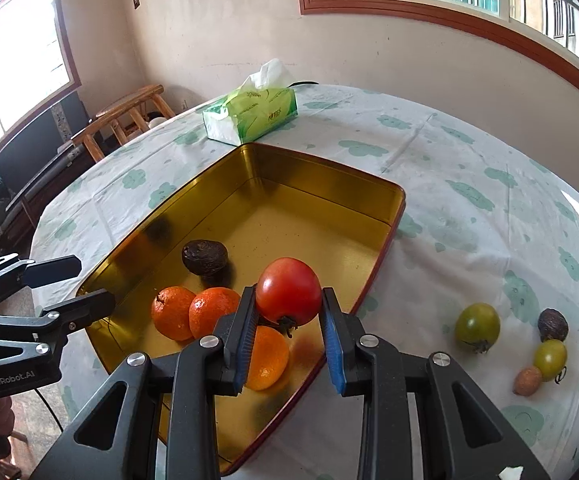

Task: Organize fruits
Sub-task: 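Carry the red tomato into the tin tray with the right tool and release, then move the right tool to the small brown kiwi and grasp it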

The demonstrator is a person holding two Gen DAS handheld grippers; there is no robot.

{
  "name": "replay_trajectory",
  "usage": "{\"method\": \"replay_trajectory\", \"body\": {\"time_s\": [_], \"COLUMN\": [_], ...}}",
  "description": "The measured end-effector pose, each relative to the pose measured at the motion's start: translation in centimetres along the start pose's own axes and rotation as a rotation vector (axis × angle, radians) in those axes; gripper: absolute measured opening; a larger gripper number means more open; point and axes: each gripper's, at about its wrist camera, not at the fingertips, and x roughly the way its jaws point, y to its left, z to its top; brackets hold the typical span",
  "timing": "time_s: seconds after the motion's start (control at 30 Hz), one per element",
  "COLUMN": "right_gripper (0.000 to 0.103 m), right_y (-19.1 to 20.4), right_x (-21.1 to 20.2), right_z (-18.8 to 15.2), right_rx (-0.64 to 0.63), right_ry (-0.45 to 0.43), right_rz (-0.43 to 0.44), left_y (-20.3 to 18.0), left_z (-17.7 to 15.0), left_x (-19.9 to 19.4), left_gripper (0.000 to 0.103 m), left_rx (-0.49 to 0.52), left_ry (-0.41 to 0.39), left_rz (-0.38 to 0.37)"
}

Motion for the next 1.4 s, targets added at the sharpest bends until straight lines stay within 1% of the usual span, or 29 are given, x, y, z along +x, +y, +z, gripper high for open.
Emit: {"method": "replay_trajectory", "body": {"time_s": [0.4,0.53,0.63,0.67,0.77,0.9,1.07,1.2,1.4], "right_gripper": [0.03,0.034,0.035,0.036,0.043,0.044,0.044,0.042,0.035], "right_y": [0.8,0.7,0.3,0.0,-1.8,-6.2,-12.3,-14.9,-16.2], "right_x": [1.2,0.6,-1.0,-1.7,-3.9,-6.1,-7.1,-6.5,-4.4], "right_z": [-0.2,-0.1,-0.2,-0.3,-1.4,-3.8,-7.4,-8.6,-8.4], "right_rx": [-0.025,-0.015,0.005,0.011,0.052,0.122,0.238,0.292,0.312], "right_ry": [0.032,0.009,-0.031,-0.046,-0.078,-0.081,-0.041,-0.024,-0.012], "right_rz": [0.003,0.006,0.017,0.007,-0.023,-0.124,-0.238,-0.248,-0.249], "left_y": [0.2,0.0,-0.4,-0.6,-1.3,-3.0,-5.8,-7.8,-9.9], "left_z": [0.1,0.2,0.4,0.4,0.5,0.5,0.5,0.5,1.0], "left_x": [0.3,0.2,-0.1,-0.1,-0.4,-0.5,-0.4,-0.2,-0.1], "left_gripper": [0.061,0.061,0.061,0.061,0.061,0.061,0.061,0.061,0.061], "left_rx": [-0.005,-0.009,-0.006,-0.003,0.01,0.034,0.08,0.113,0.145], "left_ry": [0.021,0.018,0.015,0.017,0.014,0.017,0.023,0.033,0.033], "left_rz": [0.006,0.019,0.016,0.015,0.003,-0.027,-0.061,-0.079,-0.099]}}
